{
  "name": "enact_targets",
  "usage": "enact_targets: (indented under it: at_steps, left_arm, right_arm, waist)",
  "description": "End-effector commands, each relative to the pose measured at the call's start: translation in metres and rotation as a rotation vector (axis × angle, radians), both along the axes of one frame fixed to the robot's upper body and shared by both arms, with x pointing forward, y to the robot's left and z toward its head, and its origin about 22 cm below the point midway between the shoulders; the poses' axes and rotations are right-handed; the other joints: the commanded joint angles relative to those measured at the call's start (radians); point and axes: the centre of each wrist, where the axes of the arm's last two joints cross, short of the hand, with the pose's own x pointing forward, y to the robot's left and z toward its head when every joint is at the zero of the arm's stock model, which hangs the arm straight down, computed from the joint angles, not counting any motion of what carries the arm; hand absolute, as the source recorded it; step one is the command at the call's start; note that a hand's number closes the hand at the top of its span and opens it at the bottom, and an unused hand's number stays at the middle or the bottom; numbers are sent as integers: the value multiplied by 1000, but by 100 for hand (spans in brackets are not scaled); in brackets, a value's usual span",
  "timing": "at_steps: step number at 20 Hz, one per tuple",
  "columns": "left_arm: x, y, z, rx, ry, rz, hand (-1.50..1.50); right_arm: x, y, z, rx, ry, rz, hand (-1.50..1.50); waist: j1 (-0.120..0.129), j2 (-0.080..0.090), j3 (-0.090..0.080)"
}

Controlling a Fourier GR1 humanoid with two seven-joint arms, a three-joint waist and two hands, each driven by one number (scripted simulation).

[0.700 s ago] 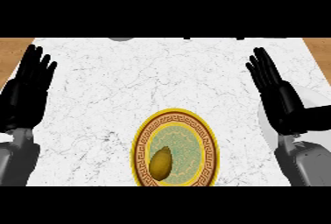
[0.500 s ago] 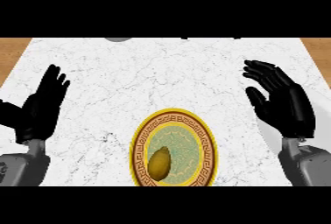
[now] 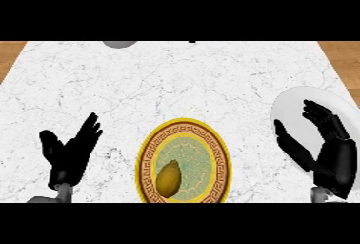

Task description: Pick the lemon from the plate and place it in the plate

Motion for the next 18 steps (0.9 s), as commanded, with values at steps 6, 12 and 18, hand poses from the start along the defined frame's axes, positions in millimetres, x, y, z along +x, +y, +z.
enact_targets:
  at_steps: [6,12,18]
  left_arm:
    - [-11,-20,-18,4,29,-61,0]
    - [-7,-24,-15,-5,13,-67,0]
    - [-4,-31,-16,-6,17,-96,0]
  right_arm:
    - [-105,64,1,-41,19,-43,-150]
    - [-116,48,7,-223,408,191,-150]
    - [-105,82,52,-300,544,236,-150]
  waist:
    - [36,4,3]
    - [53,9,-1]
    - [65,9,-1]
